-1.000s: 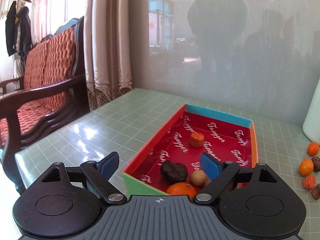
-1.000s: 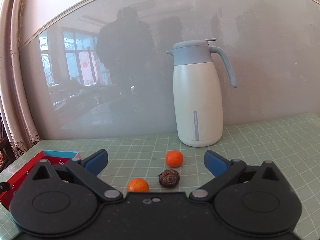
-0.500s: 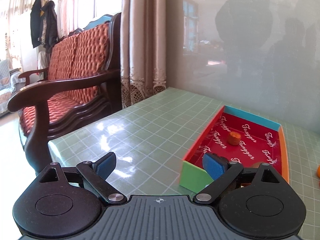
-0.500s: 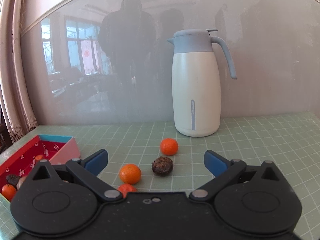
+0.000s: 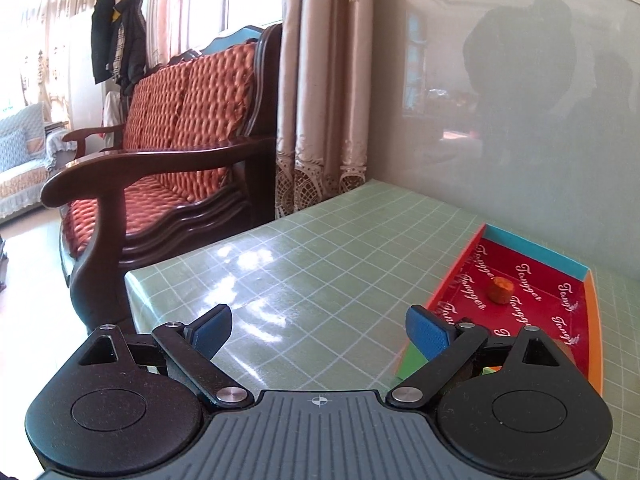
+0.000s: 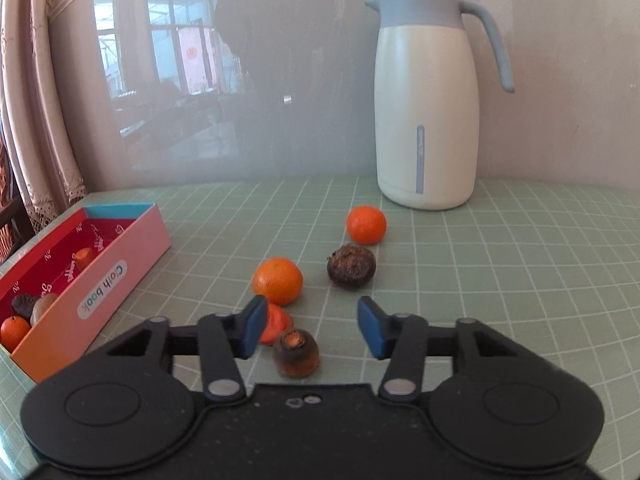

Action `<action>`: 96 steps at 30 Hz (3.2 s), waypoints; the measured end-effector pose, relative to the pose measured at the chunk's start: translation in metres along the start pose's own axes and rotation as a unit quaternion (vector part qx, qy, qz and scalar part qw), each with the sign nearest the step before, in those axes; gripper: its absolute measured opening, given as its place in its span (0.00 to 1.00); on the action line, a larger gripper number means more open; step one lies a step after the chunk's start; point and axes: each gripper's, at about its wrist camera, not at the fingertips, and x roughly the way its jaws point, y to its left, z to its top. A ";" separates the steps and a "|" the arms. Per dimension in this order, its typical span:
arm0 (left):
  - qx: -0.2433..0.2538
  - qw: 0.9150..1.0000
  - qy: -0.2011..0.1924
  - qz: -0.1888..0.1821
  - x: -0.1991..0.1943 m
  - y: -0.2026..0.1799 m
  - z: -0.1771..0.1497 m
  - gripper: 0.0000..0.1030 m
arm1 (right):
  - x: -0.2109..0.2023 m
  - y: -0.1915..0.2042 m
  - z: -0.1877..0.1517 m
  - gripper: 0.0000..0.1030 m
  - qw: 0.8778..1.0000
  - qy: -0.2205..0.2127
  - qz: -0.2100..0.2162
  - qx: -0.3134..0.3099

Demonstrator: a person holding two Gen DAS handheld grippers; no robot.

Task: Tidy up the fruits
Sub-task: 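Reach the right tool to the dark water chestnut and grasp it, then carry the water chestnut with the right tool into the red box and release, then move the left tool back to the cut orange piece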

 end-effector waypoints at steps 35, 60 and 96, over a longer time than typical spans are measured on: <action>-0.014 1.000 0.013 0.017 0.006 0.023 -0.001 0.91 | -0.001 0.060 0.014 0.28 0.997 -0.018 0.071 -0.025; -0.058 0.995 0.025 0.075 0.019 0.113 -0.007 0.91 | 0.037 0.239 0.007 0.28 0.976 0.007 0.178 -0.128; 0.077 0.996 -0.038 -0.039 -0.027 -0.037 -0.014 0.91 | -0.008 0.109 0.027 0.83 0.993 -0.067 0.065 -0.066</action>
